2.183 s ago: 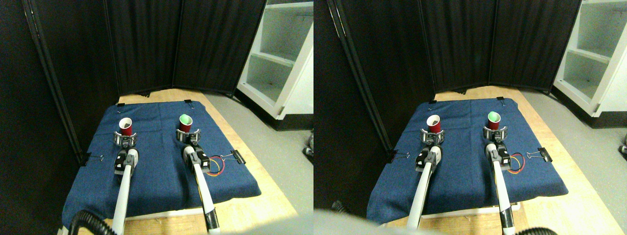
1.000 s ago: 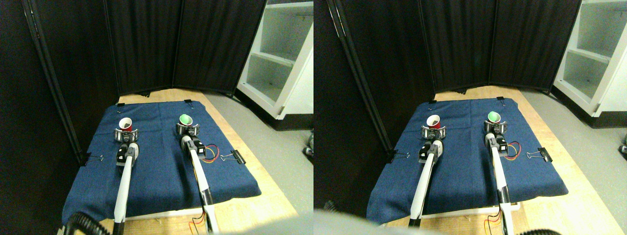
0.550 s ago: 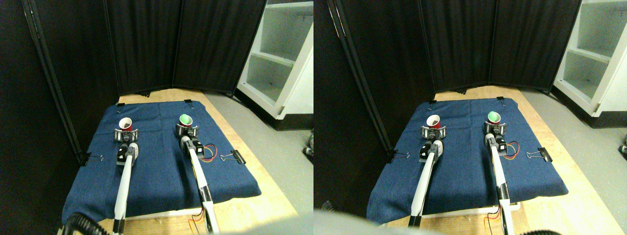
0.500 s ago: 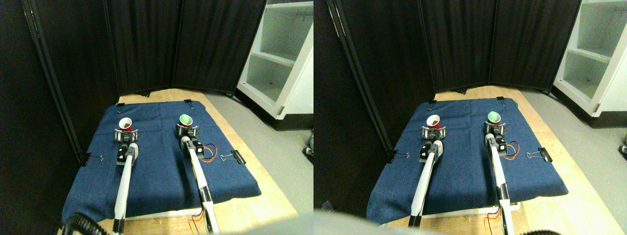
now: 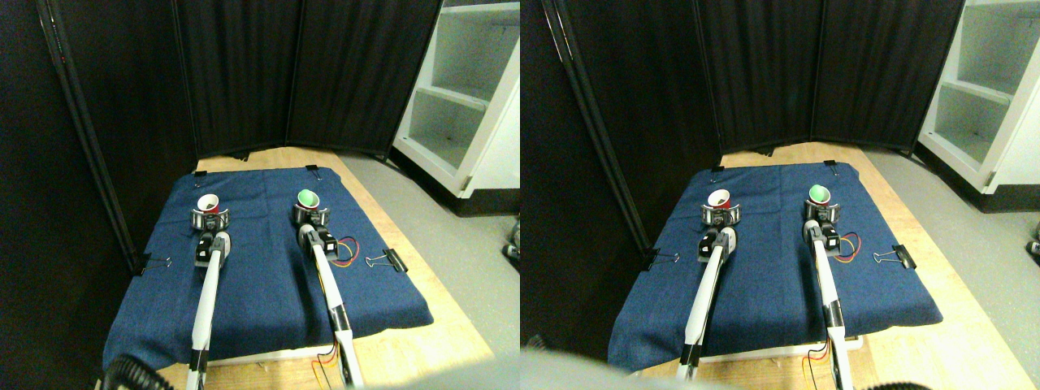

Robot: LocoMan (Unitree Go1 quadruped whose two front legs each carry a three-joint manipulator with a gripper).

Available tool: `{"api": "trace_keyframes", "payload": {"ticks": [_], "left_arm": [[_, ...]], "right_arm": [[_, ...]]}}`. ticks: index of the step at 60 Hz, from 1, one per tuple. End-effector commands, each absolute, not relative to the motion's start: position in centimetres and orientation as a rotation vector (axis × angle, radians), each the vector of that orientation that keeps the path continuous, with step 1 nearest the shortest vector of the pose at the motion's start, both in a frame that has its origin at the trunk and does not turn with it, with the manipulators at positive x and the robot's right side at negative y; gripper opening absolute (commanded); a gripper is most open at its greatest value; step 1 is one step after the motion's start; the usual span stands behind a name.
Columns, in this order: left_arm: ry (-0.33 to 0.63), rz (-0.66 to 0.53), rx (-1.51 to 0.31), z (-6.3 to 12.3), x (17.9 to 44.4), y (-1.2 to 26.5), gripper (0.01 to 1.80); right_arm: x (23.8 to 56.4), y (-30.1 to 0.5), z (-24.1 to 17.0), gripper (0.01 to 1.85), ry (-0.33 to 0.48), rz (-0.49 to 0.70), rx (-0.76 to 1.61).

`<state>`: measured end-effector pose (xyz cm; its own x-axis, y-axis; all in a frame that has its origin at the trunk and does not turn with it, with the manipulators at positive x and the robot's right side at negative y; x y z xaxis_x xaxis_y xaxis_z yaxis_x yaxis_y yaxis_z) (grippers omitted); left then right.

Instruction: Pour (bimanual)

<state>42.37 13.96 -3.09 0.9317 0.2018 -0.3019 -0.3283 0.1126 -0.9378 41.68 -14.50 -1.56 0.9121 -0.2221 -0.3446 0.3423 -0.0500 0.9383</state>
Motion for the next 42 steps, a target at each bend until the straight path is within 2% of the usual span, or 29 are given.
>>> {"api": "trace_keyframes", "payload": {"ticks": [1,3,4,7,10,23,42], "left_arm": [[0.022,0.378,-1.443,-2.75,43.08,13.63,0.48],[-0.001,0.381,-1.463,-2.78,43.17,13.59,0.33],[-0.001,0.381,-1.463,-2.78,43.17,13.59,0.33],[-0.028,0.403,-1.470,-2.76,43.26,13.52,0.33],[-0.045,0.427,-1.466,-2.70,43.27,13.43,0.33],[-0.071,0.439,-1.437,-2.71,43.13,13.48,0.33],[-0.049,0.404,-1.435,-2.41,42.66,13.56,0.33]], "right_arm": [[42.22,-14.33,-1.30,0.85,0.061,-0.442,1.556],[42.30,-14.32,-1.28,0.81,0.062,-0.435,1.555],[42.30,-14.32,-1.28,0.81,0.062,-0.435,1.555],[42.39,-14.17,-1.18,0.48,0.036,-0.450,1.474],[42.46,-14.12,-1.15,0.33,0.028,-0.456,1.419],[42.57,-13.75,-0.91,0.33,0.015,-0.486,1.440],[42.40,-13.76,-0.47,0.33,0.012,-0.430,1.402]]}}
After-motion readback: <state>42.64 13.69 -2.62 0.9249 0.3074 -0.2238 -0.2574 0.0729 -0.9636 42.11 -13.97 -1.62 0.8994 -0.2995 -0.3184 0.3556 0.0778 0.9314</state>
